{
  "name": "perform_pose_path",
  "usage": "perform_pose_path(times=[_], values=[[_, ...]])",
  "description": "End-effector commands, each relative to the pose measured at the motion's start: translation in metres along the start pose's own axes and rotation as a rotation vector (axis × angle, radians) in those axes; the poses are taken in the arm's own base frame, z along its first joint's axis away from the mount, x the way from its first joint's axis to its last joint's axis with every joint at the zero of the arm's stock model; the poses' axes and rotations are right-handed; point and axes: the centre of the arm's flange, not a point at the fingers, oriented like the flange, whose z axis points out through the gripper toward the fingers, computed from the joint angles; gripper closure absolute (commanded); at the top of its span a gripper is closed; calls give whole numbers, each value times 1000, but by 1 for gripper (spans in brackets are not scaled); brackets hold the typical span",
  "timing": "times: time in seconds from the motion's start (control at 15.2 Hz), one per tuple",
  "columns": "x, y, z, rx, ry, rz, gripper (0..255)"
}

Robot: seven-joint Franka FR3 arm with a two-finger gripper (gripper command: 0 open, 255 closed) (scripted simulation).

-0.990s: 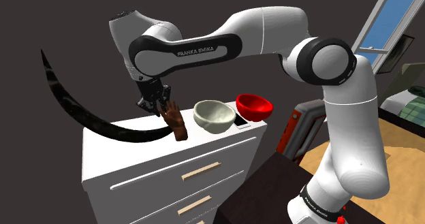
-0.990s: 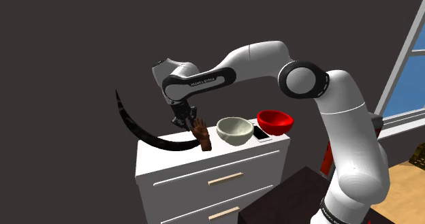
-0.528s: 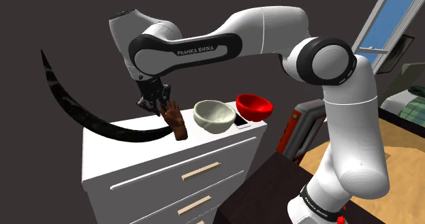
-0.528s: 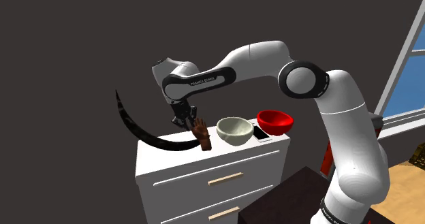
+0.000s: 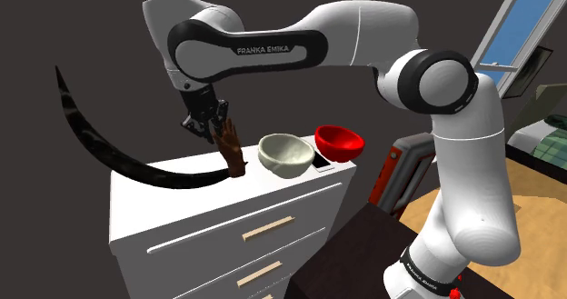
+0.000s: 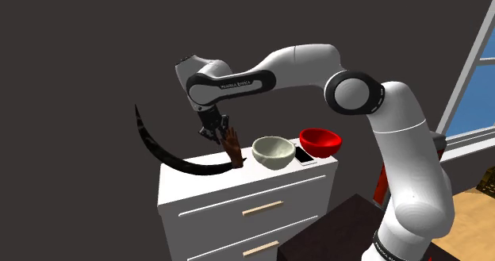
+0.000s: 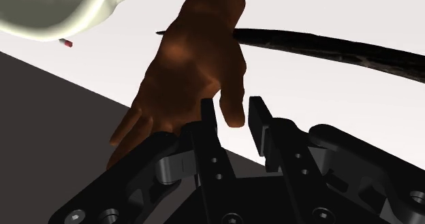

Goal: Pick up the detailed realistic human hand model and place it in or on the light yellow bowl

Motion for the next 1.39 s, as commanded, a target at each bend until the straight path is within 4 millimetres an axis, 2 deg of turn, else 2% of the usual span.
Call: perform_pose_path(times=[0.0, 1.32], values=[[-1, 3, -11, 0, 0, 0, 255], [-6, 36, -111, 0, 0, 0, 255]])
